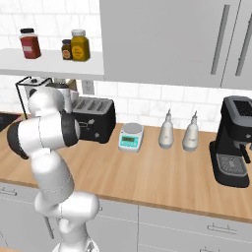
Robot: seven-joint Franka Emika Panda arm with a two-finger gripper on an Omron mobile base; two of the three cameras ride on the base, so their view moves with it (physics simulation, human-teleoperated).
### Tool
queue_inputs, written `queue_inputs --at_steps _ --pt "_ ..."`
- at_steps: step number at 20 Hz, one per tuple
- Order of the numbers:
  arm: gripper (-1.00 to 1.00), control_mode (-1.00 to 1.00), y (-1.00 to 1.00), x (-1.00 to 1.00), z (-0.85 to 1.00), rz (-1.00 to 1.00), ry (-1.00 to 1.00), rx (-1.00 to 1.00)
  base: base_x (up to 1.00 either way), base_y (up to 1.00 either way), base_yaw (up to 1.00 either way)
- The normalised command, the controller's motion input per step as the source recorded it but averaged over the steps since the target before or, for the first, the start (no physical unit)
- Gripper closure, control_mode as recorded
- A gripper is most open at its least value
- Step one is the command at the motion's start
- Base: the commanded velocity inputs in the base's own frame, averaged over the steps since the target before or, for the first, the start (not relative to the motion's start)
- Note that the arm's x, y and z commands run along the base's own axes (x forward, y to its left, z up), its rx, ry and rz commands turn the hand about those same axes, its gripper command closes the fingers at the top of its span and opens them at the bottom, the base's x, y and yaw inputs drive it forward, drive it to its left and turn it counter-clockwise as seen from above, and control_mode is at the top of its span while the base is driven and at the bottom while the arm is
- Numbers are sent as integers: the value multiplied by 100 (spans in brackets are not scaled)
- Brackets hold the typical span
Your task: Start the toaster. Once the lever pops up, take the bread to the plate on the dining counter.
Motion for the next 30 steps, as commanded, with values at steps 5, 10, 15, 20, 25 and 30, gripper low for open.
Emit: queue_inputs --at_steps 5,10,15,20,25,30 --pt "100 -100 0 -99 26 0 3 5 0 0 0" --pt "100 -100 0 -100 53 0 7 5 0 0 0" --pt "100 -100 0 -100 83 0 19 5 0 0 0" --pt "100 -100 -13 -97 86 0 28 0 0 0 0" --pt "100 -100 -26 -79 93 0 34 0 0 0 0" --pt "100 -100 -39 -79 77 0 23 -2 0 0 0"
